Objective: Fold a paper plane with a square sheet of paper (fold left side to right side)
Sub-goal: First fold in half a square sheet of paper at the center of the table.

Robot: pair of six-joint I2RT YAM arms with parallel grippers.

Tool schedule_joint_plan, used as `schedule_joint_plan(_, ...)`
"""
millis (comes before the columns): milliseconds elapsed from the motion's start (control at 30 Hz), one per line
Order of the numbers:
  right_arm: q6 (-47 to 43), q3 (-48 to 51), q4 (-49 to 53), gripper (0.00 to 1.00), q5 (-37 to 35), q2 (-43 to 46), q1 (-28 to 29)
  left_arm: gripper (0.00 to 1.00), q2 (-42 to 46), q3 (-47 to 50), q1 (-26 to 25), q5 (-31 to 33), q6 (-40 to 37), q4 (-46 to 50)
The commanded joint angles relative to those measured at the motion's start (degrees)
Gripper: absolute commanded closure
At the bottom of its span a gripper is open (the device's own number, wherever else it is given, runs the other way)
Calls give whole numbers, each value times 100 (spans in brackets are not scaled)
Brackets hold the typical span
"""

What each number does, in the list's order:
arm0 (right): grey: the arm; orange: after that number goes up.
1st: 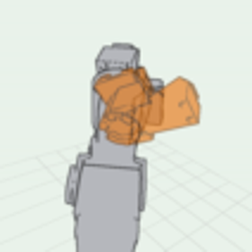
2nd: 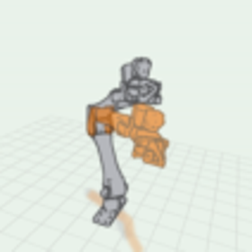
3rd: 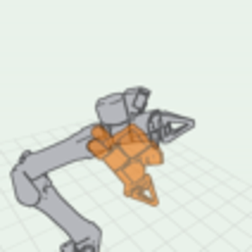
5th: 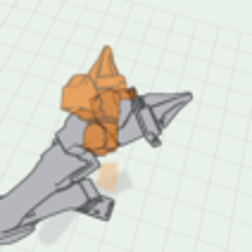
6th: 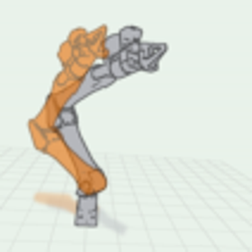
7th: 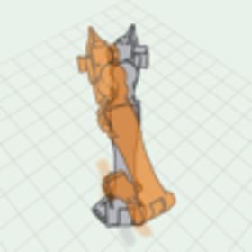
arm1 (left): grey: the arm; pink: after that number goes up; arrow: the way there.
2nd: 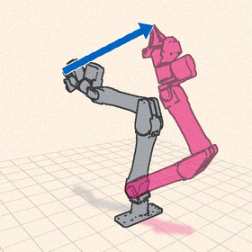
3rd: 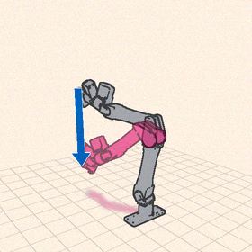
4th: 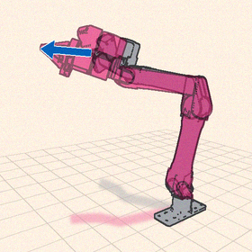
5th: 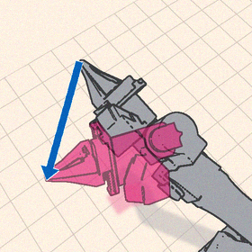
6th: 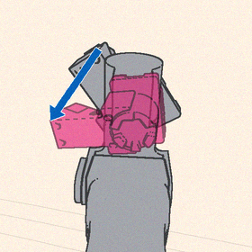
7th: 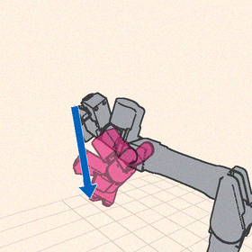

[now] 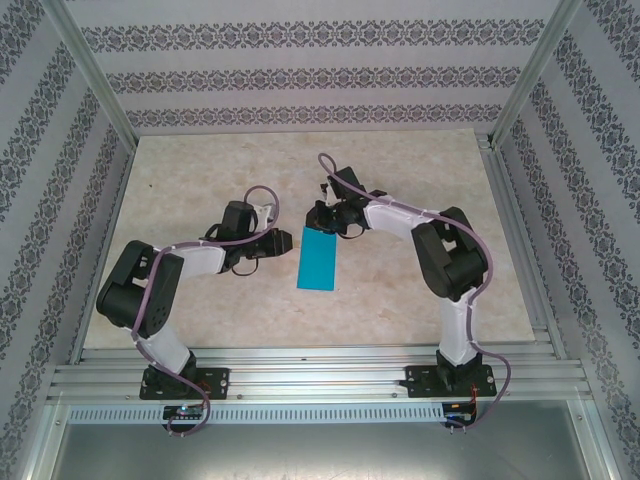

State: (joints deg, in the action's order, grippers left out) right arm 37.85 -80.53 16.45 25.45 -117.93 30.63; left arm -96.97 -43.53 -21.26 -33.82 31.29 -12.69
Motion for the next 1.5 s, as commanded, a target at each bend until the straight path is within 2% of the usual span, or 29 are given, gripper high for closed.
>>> schedule_joint_plan(0, 74, -448, 16, 84, 161, -380, 38, 81, -109, 17, -121, -115, 192, -508)
schedule_joint_plan(433, -140, -971, 525, 85, -39, -1157, 136, 82, -619, -349, -510, 45, 151, -542)
schedule_joint_plan(767, -302, -1096, 876, 88, -221, -1317, 153, 82, -923, -387, -651, 106, -89, -278)
schedule_joint_plan(1067, -314, -1096, 914, 88, -243, -1310, 154, 83, -869, 111, -776, 156, -307, 6)
schedule_joint_plan(1467, -290, -1105, 920, 89, -233, -1324, 145, 84, -444, 1018, -925, 81, -178, -107)
